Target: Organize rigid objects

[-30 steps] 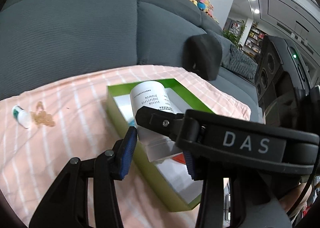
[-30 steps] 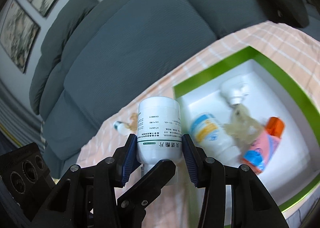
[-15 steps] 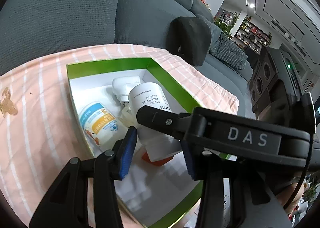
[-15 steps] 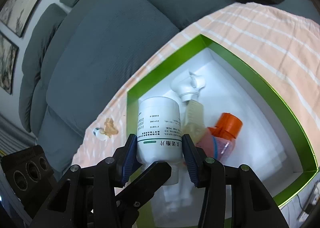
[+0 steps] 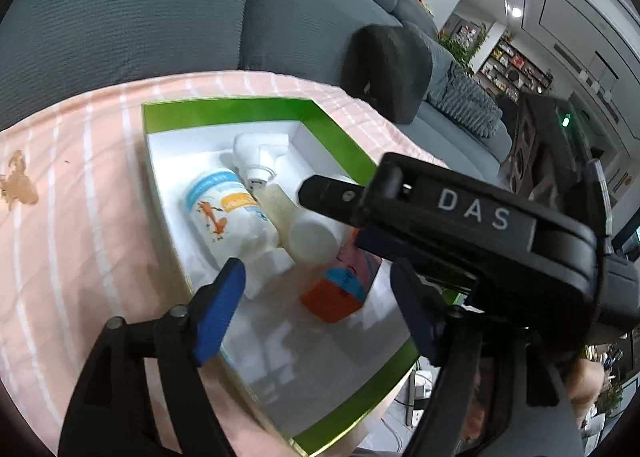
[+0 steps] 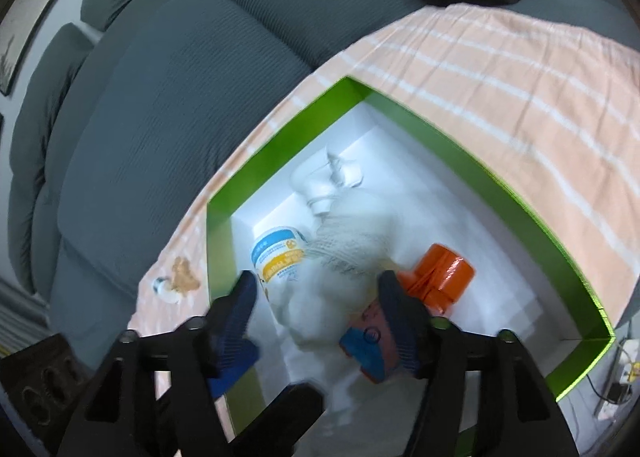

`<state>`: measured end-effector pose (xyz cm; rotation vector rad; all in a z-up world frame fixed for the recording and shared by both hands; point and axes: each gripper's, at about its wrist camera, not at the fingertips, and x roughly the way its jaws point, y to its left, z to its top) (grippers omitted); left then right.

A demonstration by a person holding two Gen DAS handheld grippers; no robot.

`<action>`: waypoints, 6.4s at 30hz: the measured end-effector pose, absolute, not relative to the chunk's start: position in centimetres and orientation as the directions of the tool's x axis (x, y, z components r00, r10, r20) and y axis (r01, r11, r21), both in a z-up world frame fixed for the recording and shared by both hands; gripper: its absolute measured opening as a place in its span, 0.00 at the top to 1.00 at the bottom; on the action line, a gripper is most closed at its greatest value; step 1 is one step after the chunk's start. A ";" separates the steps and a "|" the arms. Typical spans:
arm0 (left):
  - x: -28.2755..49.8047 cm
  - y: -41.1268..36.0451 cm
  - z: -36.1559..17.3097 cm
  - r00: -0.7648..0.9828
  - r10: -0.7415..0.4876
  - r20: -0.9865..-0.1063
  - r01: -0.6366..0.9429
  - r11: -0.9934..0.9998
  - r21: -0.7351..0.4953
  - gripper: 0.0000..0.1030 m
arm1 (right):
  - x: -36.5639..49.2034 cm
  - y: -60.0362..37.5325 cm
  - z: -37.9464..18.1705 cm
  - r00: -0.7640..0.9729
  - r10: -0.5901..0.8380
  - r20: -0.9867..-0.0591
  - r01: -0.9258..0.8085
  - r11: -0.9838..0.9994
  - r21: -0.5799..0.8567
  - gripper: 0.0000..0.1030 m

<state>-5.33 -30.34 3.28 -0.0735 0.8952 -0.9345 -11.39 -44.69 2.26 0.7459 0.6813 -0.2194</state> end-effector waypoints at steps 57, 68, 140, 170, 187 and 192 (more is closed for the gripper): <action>-1.5 4.4 -0.3 0.665 -0.078 -0.743 -0.209 0.935 -0.285 0.03 | -2.3 -18.2 0.0 0.761 0.060 -0.646 0.012 0.994 0.107 0.09; -1.8 6.4 0.4 0.674 -0.112 -0.730 -0.210 0.918 -0.336 0.03 | 2.0 -14.4 0.7 0.739 0.090 -0.668 -0.069 0.996 0.058 0.09; -2.2 -2.4 -3.0 0.526 -0.394 -0.753 0.023 0.892 -0.451 0.06 | -2.5 -22.3 -0.2 0.632 0.311 -0.710 0.019 0.909 0.416 0.42; 0.4 -9.3 -4.4 0.474 -0.446 -0.759 0.164 0.892 -0.422 0.43 | 2.3 -22.5 -4.2 0.540 0.372 -0.755 -0.051 0.910 0.412 0.30; -0.3 -8.6 -4.2 0.449 -0.481 -0.753 0.163 0.873 -0.460 0.53 | 1.7 -21.1 -4.1 0.569 0.351 -0.744 -0.075 0.923 0.378 0.30; -1.2 -8.8 -3.7 0.403 -0.544 -0.736 0.197 0.837 -0.511 0.53 | 2.1 -20.8 -4.0 0.576 0.299 -0.761 -0.055 0.943 0.328 0.30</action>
